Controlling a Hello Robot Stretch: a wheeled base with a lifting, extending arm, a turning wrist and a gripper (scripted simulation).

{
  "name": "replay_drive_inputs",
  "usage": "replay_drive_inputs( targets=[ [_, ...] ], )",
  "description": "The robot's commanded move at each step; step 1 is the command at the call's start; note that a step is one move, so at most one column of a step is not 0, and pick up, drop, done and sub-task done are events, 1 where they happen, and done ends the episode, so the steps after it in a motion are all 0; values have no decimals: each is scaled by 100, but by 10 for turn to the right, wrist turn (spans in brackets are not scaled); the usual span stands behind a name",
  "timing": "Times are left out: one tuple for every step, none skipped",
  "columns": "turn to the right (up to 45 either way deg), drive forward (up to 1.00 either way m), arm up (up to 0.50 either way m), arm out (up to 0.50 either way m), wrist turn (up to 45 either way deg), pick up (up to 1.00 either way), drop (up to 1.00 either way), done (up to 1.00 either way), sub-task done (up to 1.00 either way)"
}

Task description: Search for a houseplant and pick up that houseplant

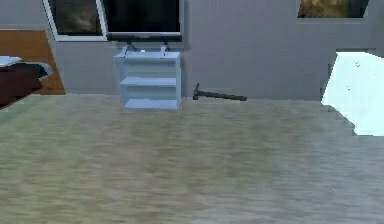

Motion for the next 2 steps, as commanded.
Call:
replay_drive_inputs(
  targets=[
    [180, 0, 0, 0, 0, 0, 0, 0, 0],
    [0, 30, 0, 0, 0, 0, 0, 0, 0]
  ],
)
